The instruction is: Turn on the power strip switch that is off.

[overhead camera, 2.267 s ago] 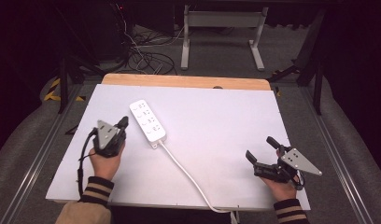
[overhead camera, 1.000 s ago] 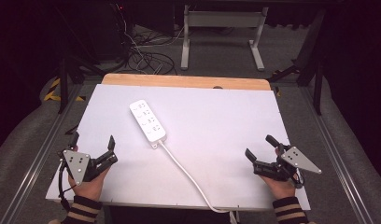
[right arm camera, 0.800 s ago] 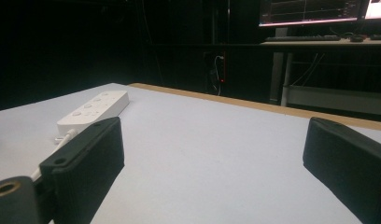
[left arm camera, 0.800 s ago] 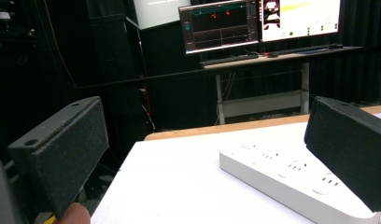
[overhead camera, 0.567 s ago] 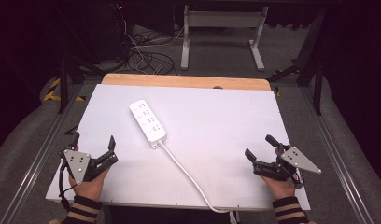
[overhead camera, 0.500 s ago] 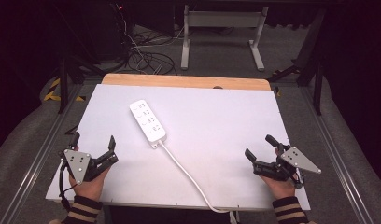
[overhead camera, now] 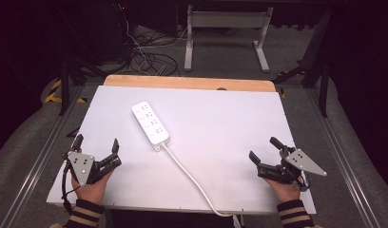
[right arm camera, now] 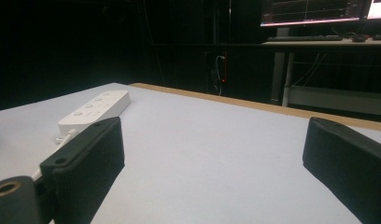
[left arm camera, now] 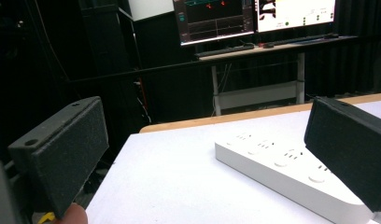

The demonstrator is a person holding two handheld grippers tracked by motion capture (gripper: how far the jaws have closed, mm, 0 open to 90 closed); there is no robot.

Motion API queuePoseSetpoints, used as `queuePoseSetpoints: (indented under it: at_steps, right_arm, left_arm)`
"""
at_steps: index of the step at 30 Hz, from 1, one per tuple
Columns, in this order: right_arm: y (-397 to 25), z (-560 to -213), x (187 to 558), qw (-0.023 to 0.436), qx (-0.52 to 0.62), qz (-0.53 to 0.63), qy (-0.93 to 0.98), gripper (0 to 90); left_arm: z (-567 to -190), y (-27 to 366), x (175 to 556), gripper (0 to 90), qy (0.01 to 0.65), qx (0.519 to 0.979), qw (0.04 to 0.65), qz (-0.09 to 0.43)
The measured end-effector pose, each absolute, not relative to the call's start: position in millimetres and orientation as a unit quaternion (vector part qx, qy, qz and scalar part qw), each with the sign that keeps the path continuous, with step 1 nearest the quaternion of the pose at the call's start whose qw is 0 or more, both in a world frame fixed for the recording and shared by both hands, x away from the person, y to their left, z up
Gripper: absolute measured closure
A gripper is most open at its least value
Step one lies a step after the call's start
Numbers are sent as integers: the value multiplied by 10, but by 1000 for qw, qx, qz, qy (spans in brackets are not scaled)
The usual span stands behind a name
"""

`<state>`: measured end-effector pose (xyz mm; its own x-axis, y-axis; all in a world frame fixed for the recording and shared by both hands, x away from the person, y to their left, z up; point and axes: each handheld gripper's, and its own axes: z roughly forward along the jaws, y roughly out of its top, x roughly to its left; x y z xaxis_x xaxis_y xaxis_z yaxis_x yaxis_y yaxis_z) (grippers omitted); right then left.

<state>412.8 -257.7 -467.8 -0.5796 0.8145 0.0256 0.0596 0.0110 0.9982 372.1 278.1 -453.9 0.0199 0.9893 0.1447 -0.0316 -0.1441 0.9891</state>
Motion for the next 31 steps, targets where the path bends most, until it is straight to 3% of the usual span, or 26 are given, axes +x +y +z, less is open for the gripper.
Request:
queuePoseSetpoints:
  at_steps: [31]
  right_arm:
    - [-2566,-4686,4133,306,341,613,644,57]
  left_arm:
    - [-4557,2793,3751,4,455,538,473,528]
